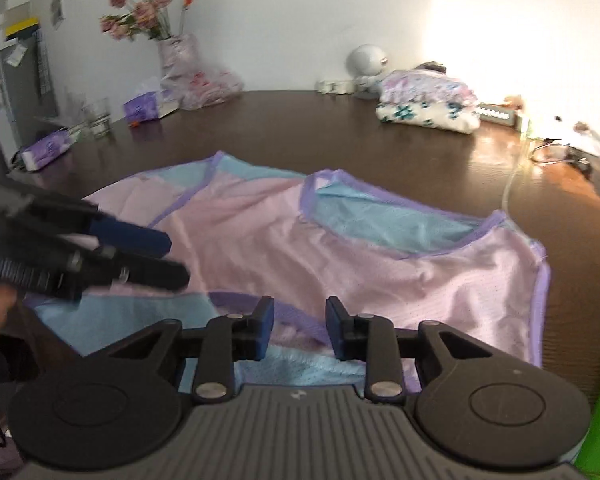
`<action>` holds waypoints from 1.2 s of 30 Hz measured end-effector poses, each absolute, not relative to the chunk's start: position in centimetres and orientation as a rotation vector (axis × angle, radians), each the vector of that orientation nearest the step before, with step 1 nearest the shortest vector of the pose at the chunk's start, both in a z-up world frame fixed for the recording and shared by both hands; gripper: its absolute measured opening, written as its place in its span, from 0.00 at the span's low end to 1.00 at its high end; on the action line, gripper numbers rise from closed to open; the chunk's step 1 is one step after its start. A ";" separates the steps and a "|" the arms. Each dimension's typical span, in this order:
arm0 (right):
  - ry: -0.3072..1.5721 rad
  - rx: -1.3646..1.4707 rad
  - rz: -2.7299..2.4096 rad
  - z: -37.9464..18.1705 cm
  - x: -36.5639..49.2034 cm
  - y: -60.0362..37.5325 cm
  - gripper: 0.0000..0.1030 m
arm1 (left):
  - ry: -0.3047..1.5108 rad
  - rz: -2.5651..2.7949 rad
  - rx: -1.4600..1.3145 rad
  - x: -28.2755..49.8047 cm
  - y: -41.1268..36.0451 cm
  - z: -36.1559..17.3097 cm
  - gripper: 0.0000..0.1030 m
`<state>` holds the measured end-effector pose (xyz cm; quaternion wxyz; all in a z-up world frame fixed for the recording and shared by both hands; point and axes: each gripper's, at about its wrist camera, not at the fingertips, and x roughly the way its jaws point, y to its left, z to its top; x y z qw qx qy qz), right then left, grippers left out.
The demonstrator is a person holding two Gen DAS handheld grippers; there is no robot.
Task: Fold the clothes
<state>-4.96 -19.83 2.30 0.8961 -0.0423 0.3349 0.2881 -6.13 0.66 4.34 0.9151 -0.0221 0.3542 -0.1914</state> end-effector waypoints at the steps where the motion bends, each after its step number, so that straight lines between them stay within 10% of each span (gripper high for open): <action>1: 0.697 -0.081 0.592 2.3 -5.0 -19.9 0.23 | 0.713 -0.396 -0.032 -7.1 0.4 3.9 0.45; 3: 0.702 -0.068 0.582 2.1 -4.9 -20.1 0.01 | 0.703 -0.412 -0.045 -8.4 0.9 2.9 0.45; 10: 0.684 -0.126 0.597 2.3 -5.6 -19.8 0.00 | 0.621 -0.432 -0.232 -10.9 5.7 0.4 0.48; 13: 0.674 -0.159 0.606 2.4 -5.9 -19.6 0.18 | 0.604 -0.462 -0.339 -10.7 7.6 -0.2 0.47; 14: 0.670 -0.170 0.609 2.4 -6.0 -19.5 0.45 | 0.600 -0.469 -0.364 -10.6 8.0 -0.3 0.47; 15: 0.667 -0.181 0.613 2.5 -6.1 -19.5 0.50 | 0.594 -0.474 -0.370 -10.6 8.2 -0.3 0.47; 24: 0.685 -0.146 0.549 1.5 -4.8 -19.8 0.06 | 0.513 -0.540 -0.402 -11.2 9.7 -1.4 0.47; 36: 0.589 0.004 0.417 3.8 -4.8 -22.2 0.03 | 0.513 -0.540 -0.379 -11.2 9.4 -1.1 0.46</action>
